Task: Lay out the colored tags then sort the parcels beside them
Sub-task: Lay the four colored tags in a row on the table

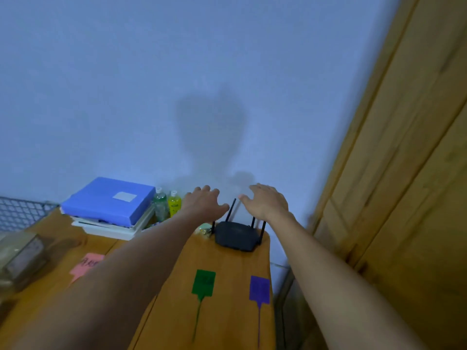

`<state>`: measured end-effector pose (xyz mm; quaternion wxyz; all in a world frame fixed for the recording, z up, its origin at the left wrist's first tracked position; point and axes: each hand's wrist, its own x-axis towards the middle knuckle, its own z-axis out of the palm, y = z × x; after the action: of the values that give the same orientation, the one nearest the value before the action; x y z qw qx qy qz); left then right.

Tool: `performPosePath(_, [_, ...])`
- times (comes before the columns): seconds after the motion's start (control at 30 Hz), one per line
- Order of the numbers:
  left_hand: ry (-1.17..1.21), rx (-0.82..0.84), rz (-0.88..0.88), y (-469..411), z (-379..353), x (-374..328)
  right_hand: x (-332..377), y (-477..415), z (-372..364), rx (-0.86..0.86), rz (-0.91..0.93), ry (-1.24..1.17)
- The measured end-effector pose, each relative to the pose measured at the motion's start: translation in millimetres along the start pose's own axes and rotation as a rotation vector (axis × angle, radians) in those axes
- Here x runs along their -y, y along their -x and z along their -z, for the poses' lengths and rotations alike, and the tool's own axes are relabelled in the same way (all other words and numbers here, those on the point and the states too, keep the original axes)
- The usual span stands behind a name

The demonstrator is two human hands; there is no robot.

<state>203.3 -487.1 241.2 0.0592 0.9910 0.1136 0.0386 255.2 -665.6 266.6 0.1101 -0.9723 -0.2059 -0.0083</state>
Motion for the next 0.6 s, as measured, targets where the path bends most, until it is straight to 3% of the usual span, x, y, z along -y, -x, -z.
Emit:
performPosePath(0.23, [0.03, -0.078, 0.031, 57, 50, 121, 129, 30, 11, -0.065, 0.026, 0.016])
performPosePath(0.5, [0.001, -0.01, 0.023, 116, 82, 350, 353, 44, -30, -0.09, 0.01, -0.103])
performPosePath(0.6, [-0.018, 0.001, 0.032, 121, 92, 396, 390, 40, -37, -0.108, -0.022, -0.177])
